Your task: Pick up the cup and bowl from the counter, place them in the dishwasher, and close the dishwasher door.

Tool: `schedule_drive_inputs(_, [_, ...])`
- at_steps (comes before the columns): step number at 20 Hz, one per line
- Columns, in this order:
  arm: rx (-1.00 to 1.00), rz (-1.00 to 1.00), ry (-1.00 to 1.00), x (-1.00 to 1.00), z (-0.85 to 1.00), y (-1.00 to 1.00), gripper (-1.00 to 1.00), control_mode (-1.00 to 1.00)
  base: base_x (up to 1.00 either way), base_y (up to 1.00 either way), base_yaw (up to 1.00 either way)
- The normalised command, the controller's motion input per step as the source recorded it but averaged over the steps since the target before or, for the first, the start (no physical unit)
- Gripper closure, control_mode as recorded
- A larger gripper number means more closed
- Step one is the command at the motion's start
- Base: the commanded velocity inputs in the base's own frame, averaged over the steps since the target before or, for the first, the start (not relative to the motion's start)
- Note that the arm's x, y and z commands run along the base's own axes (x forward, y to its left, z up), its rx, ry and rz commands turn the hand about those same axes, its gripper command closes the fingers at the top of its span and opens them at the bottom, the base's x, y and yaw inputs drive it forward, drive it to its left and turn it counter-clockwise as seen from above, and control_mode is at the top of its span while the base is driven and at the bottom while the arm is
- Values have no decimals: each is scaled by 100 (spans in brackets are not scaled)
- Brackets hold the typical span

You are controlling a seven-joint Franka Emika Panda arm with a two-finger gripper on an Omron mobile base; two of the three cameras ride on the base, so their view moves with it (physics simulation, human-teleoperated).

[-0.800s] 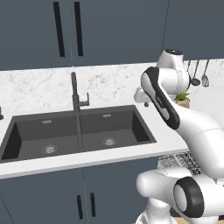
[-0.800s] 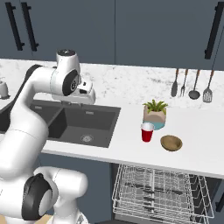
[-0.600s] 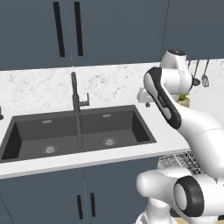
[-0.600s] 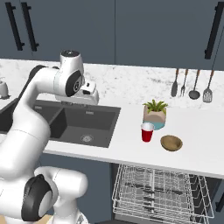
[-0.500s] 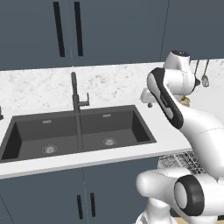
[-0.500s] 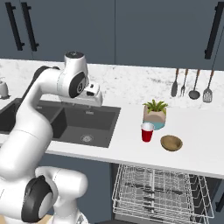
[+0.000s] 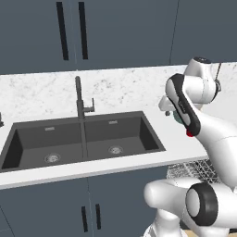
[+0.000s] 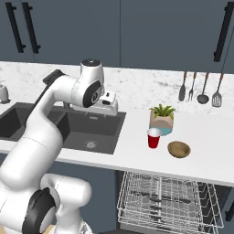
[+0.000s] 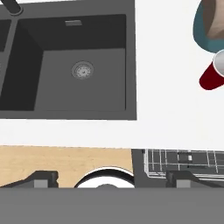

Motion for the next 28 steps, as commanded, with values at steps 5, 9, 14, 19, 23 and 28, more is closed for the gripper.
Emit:
schedule_drive_inputs(5, [0,2,1,14,-13,-32,-100,-100,0,0,0])
schedule_drive_inputs(9, [0,2,0,22,-21,-78,-100,-100,0,0,0])
schedule_drive_inputs(14, [-2,-1,0,4,-20,-27,-100,-100,0,0,0])
schedule_drive_inputs(19, [-7,0,0,0,-23,-1,-100,-100,0,0,0])
schedule_drive_inputs(23, [-11,0,0,0,-32,0,-100,-100,0,0,0])
schedule_drive_inputs(28, [-5,0,1,8,-19,-8,-100,-100,0,0,0])
